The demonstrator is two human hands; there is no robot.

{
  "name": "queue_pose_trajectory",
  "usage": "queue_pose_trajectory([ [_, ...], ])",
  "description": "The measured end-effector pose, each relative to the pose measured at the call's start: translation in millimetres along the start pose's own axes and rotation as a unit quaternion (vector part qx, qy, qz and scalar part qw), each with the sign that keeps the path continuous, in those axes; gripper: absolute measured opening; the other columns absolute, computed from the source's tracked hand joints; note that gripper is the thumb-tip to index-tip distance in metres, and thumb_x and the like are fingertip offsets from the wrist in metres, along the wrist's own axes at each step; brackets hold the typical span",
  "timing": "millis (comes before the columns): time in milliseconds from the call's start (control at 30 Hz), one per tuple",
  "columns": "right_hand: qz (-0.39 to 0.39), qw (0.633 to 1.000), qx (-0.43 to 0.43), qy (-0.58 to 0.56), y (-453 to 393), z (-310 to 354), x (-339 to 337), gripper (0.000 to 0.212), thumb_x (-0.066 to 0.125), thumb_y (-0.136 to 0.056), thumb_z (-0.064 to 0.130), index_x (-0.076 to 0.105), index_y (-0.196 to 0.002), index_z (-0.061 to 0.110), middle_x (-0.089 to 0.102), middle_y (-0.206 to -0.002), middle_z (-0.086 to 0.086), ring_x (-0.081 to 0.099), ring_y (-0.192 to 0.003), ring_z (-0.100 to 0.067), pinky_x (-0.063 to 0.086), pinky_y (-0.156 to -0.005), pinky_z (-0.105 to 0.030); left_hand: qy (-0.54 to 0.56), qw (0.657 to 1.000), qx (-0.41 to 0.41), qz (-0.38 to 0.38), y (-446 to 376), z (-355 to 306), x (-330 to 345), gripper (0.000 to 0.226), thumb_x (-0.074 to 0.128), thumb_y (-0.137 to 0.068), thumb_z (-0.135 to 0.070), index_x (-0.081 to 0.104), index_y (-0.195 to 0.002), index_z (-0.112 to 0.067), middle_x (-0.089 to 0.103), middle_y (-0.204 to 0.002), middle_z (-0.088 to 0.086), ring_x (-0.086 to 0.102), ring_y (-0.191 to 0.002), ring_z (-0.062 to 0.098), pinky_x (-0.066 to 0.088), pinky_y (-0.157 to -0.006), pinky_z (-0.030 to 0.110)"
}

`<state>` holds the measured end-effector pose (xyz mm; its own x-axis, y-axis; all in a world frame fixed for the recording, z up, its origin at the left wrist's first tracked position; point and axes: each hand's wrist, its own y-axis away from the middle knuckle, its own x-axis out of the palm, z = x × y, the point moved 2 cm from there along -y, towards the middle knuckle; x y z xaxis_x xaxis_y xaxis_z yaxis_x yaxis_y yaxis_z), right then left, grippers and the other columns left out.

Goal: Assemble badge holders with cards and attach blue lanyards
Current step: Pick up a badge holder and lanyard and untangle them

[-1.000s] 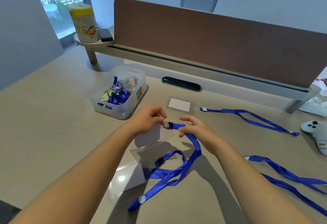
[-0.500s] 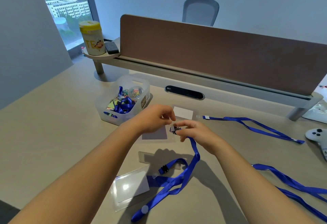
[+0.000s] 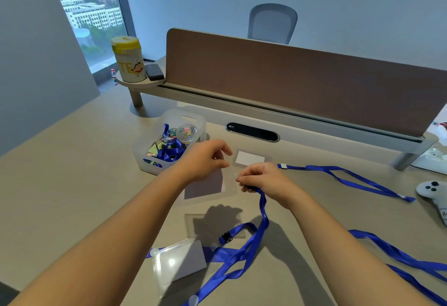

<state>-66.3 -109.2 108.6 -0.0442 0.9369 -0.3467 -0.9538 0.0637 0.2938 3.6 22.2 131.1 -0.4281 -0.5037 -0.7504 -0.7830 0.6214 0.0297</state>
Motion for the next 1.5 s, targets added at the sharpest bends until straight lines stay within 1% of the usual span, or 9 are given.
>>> queue_pose_trajectory([
  [167, -0.055, 0.998, -0.017, 0.0, -2, 10, 0, 0.017, 0.05, -0.09, 0.01, 0.063, -0.098, 0.001, 0.057, -0.071, 0.002, 0.051, -0.059, -0.008, 0.043, -0.058, -0.014, 0.01, 0.994, 0.002, -0.109, -1, 2, 1, 0.041, 0.06, -0.082, -0.017, 0.048, -0.12, -0.012, 0.054, -0.126, 0.009, 0.05, -0.115, 0.022, 0.041, -0.096, 0.033],
  [333, -0.112, 0.993, -0.035, -0.005, -5, 13, -1, 0.021, 0.048, -0.091, 0.009, 0.064, -0.101, 0.0, 0.056, -0.069, 0.003, 0.045, -0.057, -0.008, 0.038, -0.054, -0.013, 0.027, 0.986, 0.018, -0.161, 1, 1, 5, 0.045, 0.064, -0.078, -0.02, 0.048, -0.119, -0.011, 0.054, -0.126, 0.009, 0.049, -0.114, 0.021, 0.041, -0.093, 0.03],
  [467, -0.122, 0.992, -0.031, -0.013, -8, 11, 0, 0.021, 0.048, -0.091, 0.008, 0.064, -0.1, 0.0, 0.055, -0.067, 0.002, 0.044, -0.056, -0.009, 0.04, -0.052, -0.012, 0.003, 0.994, 0.05, -0.101, 3, -1, 13, 0.033, 0.064, -0.077, -0.025, 0.055, -0.105, -0.009, 0.058, -0.113, 0.009, 0.046, -0.091, 0.011, 0.038, -0.078, 0.023],
  [667, -0.119, 0.992, -0.035, -0.01, -8, 10, 1, 0.021, 0.048, -0.091, 0.007, 0.065, -0.1, 0.0, 0.055, -0.067, 0.003, 0.045, -0.058, -0.008, 0.039, -0.044, -0.004, -0.032, 0.996, 0.049, -0.067, -4, -2, 14, 0.026, 0.065, -0.077, -0.027, 0.052, -0.093, -0.011, 0.05, -0.09, 0.0, 0.046, -0.083, 0.014, 0.038, -0.066, 0.023],
  [800, -0.11, 0.993, -0.042, 0.01, -8, 9, 1, 0.021, 0.048, -0.091, 0.008, 0.065, -0.099, 0.0, 0.056, -0.069, 0.004, 0.046, -0.059, -0.008, 0.041, -0.051, -0.009, -0.03, 0.997, 0.055, -0.051, -8, -2, 13, 0.024, 0.066, -0.076, -0.026, 0.045, -0.081, -0.015, 0.05, -0.083, 0.002, 0.046, -0.078, 0.016, 0.033, -0.059, 0.014],
  [1067, -0.132, 0.988, -0.075, 0.022, -6, 15, 0, 0.017, 0.051, -0.087, 0.005, 0.067, -0.093, 0.0, 0.057, -0.069, 0.004, 0.049, -0.064, -0.007, 0.042, -0.056, -0.011, 0.086, 0.993, 0.042, -0.073, -11, 3, 13, 0.021, 0.067, -0.074, -0.018, 0.06, -0.087, -0.002, 0.053, -0.071, -0.005, 0.053, -0.075, 0.016, 0.043, -0.064, 0.017],
  [1200, -0.156, 0.984, -0.083, 0.031, -6, 16, 2, 0.016, 0.051, -0.087, 0.006, 0.066, -0.092, 0.001, 0.06, -0.083, -0.01, 0.054, -0.082, -0.021, 0.051, -0.079, -0.037, 0.115, 0.99, 0.038, -0.076, -10, 5, 14, 0.019, 0.065, -0.076, -0.019, 0.063, -0.087, -0.003, 0.061, -0.081, 0.004, 0.058, -0.079, 0.018, 0.047, -0.068, 0.024],
  [1300, -0.169, 0.981, -0.082, 0.049, -6, 16, 2, 0.014, 0.051, -0.088, 0.009, 0.064, -0.089, 0.004, 0.058, -0.085, -0.012, 0.053, -0.082, -0.023, 0.05, -0.086, -0.047, 0.115, 0.989, 0.037, -0.079, -10, 4, 15, 0.02, 0.062, -0.079, -0.02, 0.064, -0.09, -0.003, 0.062, -0.086, 0.008, 0.059, -0.085, 0.021, 0.05, -0.074, 0.032],
  [1500, -0.181, 0.978, -0.086, 0.056, -8, 16, 3, 0.018, 0.049, -0.089, 0.013, 0.063, -0.092, 0.001, 0.055, -0.08, -0.009, 0.05, -0.078, -0.021, 0.046, -0.073, -0.037, 0.108, 0.988, 0.049, -0.096, -10, -1, 15, 0.018, 0.057, -0.084, -0.017, 0.065, -0.088, -0.001, 0.064, -0.082, 0.014, 0.059, -0.081, 0.026, 0.05, -0.077, 0.039],
])
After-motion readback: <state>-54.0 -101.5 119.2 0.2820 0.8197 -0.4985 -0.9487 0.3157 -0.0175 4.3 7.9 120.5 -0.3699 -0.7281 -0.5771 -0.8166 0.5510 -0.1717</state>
